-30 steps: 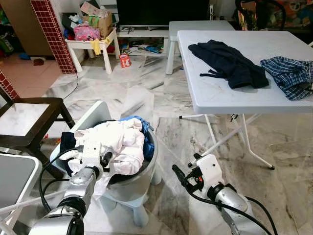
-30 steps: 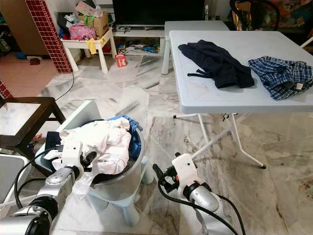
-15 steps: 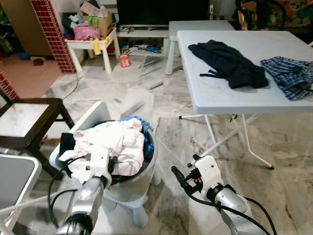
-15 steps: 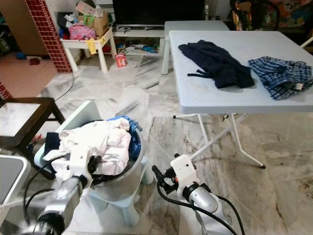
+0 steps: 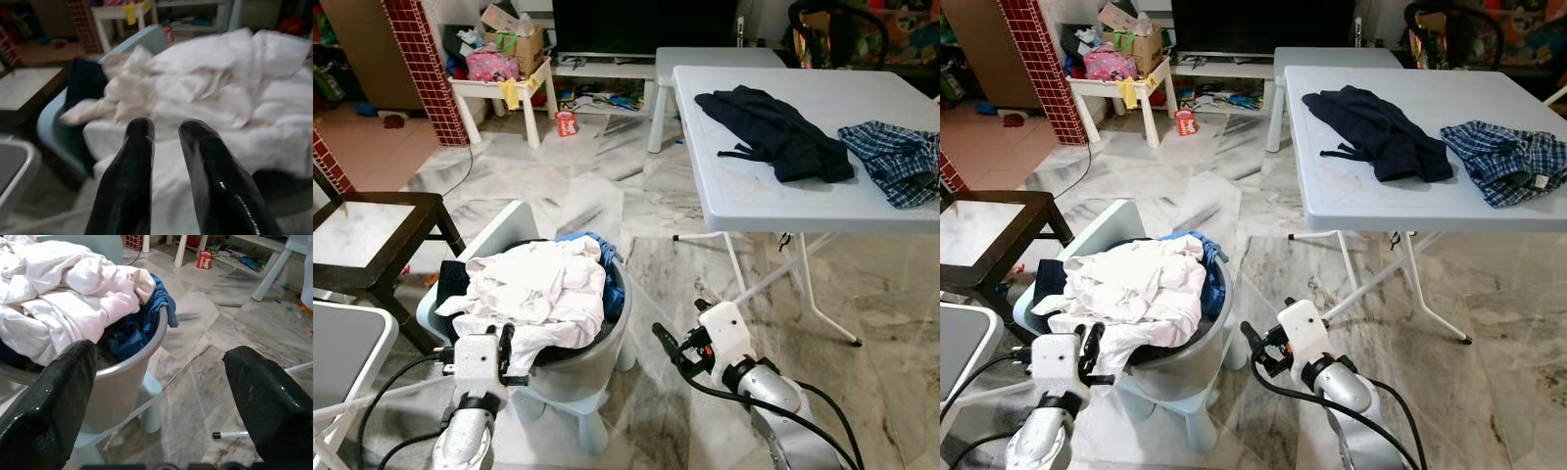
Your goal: Hang hanger
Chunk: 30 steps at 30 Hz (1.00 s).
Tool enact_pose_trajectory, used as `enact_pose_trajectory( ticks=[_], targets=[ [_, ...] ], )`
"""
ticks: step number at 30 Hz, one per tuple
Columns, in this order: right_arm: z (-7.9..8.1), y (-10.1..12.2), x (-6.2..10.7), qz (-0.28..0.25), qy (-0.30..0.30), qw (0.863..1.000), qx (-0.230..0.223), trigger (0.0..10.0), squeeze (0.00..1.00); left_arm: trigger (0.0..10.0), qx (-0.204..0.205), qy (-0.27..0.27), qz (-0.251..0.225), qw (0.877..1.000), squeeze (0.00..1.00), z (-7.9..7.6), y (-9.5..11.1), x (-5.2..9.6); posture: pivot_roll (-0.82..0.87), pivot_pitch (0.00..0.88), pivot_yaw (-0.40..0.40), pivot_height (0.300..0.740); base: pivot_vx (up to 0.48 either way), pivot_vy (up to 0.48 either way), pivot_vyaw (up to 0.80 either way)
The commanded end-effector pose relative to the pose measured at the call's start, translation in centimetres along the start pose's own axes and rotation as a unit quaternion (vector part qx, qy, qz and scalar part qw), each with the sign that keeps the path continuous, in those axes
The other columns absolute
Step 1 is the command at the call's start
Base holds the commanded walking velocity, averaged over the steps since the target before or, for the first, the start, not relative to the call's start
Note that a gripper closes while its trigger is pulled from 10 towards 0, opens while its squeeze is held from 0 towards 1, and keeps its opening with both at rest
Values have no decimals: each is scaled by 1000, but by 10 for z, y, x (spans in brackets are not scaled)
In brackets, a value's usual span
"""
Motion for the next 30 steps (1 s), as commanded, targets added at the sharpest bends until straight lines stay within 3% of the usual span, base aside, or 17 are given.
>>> enact_pose_trajectory(
  ticks=[1, 4, 5, 6, 7, 8, 15, 30],
  targets=[
    [2, -1, -2, 1, 5, 1000, 0, 10000, 0, 10000, 3, -3, -2, 1000, 1000, -3, 6, 1, -80, 0, -22, 740, 0, 0, 0],
    [2, -1, -2, 1, 7, 1000, 0, 10000, 0, 10000, 9, -13, -4, 1000, 1000, -8, 10, 3, -82, 0, -20, 740, 0, 0, 0],
    [3, -2, -2, 0, 9, 1000, 1, 10000, 0, 10000, 8, -35, -7, 999, 1000, -16, 12, 4, -82, 0, -19, 740, 0, 0, 0],
    [4, -2, -2, 0, 10, 1000, 1, 10000, 0, 10000, 6, -40, -9, 999, 286, -18, 13, 4, -82, 0, -18, 740, 0, 0, 0],
    [4, -2, -2, 0, 10, 1000, 2, 10000, 0, 10000, 6, -42, -9, 999, 286, -19, 14, 5, -82, 0, -18, 740, 0, 0, 0],
    [5, -2, -2, -1, 11, 1000, 2, 10000, 0, 10000, 9, -44, -9, 999, 0, -19, 14, 5, -82, 0, -18, 740, 0, 0, 0],
    [9, 0, -2, -8, 23, 1000, 7, 10000, 0, 10000, 20, -59, 3, 998, 0, -22, 15, 5, -78, 0, -16, 740, 190, 0, 0],
    [10, 0, -3, -9, 22, 1000, 5, 10000, 0, 10000, 24, -67, 8, 997, 0, -27, 12, 4, -80, 0, -15, 740, 267, 0, 438]
  ],
)
Point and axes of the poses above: a point about 5 cm out from each wrist's last joint towards the gripper, its own x axis pointing back from the gripper into the wrist, its own y axis along the axis of the wrist's last joint, z = x × y, the point moved 6 cm from there along -x, pointing out of the wrist towards the gripper, and after that the axes turned 4 degrees about -x, right-handed, at the moved point
